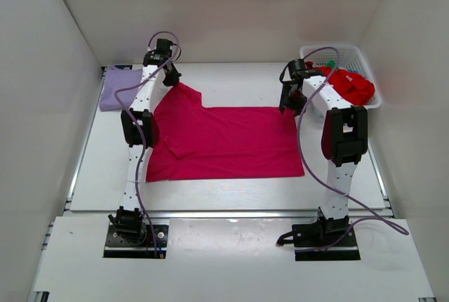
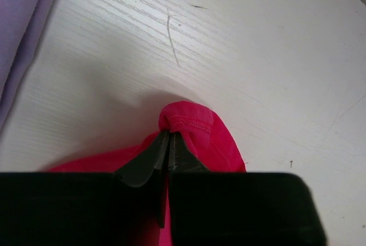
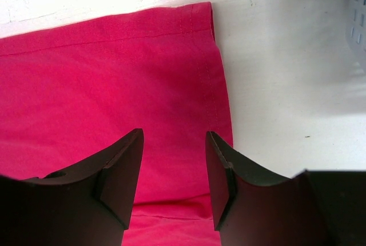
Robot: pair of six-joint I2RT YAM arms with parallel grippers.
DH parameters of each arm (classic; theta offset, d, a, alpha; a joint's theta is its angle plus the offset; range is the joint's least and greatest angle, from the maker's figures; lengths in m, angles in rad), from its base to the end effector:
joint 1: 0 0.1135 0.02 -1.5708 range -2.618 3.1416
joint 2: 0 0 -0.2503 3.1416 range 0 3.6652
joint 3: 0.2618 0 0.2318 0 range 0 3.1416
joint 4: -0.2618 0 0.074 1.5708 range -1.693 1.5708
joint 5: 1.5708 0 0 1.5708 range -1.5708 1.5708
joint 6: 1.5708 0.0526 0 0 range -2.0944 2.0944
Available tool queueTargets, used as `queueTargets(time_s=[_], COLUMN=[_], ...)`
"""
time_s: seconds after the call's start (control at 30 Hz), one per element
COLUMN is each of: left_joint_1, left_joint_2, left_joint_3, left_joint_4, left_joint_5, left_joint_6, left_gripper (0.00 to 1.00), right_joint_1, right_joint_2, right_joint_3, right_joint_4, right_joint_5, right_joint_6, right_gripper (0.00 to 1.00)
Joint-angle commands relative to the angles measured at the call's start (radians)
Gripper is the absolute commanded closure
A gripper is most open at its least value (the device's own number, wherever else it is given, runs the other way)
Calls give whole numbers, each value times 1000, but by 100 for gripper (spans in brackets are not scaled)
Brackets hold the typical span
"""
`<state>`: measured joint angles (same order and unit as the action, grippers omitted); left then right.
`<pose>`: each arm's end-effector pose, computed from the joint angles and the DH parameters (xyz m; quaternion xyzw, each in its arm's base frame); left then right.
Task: Fold and stack the t-shirts
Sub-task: Grap the side of the flattened tshirt furthest away from the robot with both arms
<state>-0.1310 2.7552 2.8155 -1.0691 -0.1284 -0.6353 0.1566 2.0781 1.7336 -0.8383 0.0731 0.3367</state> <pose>0.5352 -0.0637 0.1744 -0.2564 0.9240 -0.0463 0.2797 0.4159 0.0618 0.1961 0.0952 0.9760 0.0123 0.1956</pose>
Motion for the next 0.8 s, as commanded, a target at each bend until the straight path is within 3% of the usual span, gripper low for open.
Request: queueTargets(time_s=[0.0, 0.13, 0.2, 0.47, 0.57, 0.7, 0.77], left_joint_1=[8, 17, 22, 31, 37, 41, 42], left_joint_2=[-74, -63, -57, -52, -51, -55, -52], left_joint_3=[22, 19, 22, 22, 25, 25, 25], left_joint_4=[14, 21, 20, 24, 26, 37, 37], left_joint_5=[26, 39, 47, 72, 92, 105, 110], left_joint_6=[3, 2, -3, -3, -3, 0, 6], left_gripper=[90, 82, 89, 83, 91, 79, 79], right_joint_1=[-5, 3, 1, 0, 1, 5, 6], right_joint_2=[8, 8, 13, 23, 17, 19, 20], right_joint_3=[40, 40, 38, 33, 35, 37, 38], right_joint_4=[4, 8, 5, 5, 1, 1, 4], right_joint_5=[2, 8, 1, 4, 4, 7, 7], right_joint_6=[-1, -1, -4, -4, 4, -4, -1], right_gripper=[55, 54, 55, 55, 55, 55, 55])
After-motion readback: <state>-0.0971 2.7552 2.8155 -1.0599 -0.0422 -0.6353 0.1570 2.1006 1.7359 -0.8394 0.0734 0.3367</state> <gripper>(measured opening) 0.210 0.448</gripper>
